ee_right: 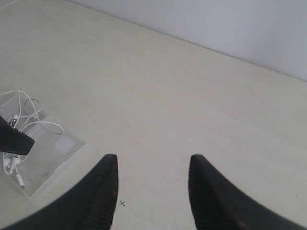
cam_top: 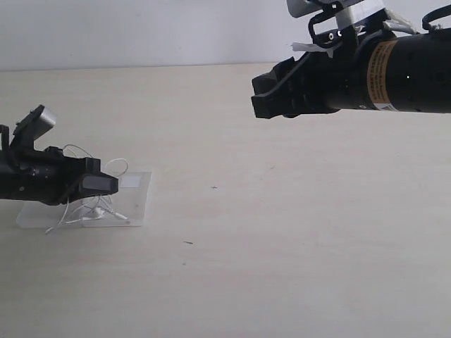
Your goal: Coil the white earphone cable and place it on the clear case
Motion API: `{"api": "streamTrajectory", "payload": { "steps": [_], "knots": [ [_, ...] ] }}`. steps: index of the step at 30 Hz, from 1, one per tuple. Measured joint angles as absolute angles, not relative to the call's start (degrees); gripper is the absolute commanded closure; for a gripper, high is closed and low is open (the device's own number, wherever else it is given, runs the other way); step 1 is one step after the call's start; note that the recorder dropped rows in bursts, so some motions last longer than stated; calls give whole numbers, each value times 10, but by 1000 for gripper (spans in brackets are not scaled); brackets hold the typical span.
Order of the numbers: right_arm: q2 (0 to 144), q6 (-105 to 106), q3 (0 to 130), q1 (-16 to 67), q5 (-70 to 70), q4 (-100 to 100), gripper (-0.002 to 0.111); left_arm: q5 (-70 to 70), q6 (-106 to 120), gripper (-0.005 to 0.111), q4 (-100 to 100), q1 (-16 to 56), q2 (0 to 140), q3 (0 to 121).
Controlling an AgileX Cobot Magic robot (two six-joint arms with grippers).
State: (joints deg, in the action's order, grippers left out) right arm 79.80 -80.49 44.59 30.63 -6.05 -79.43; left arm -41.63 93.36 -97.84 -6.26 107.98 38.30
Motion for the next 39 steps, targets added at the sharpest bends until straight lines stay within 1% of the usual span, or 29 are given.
{"api": "streamTrajectory", "payload": {
  "steps": [7, 18, 30, 33, 37, 39],
  "knots": [
    [798, -805, 446, 306, -61, -794, 62, -461, 929, 107, -986, -63, 1087, 389],
    [798, -804, 446, 306, -61, -794, 62, -399, 940, 107, -994, -63, 1087, 406],
    [798, -804, 446, 306, -61, -794, 62, -410, 944, 106, -973, -63, 1087, 406],
    [798, -804, 446, 306, -61, -794, 62, -410, 944, 95, -969, -63, 1087, 406],
    [798, -804, 446, 306, -61, -794, 62, -410, 943, 74, -968, -63, 1087, 406],
    [798, -803, 446, 306, -61, -794, 62, -410, 941, 68, -966, -63, 1087, 406]
  ]
}}
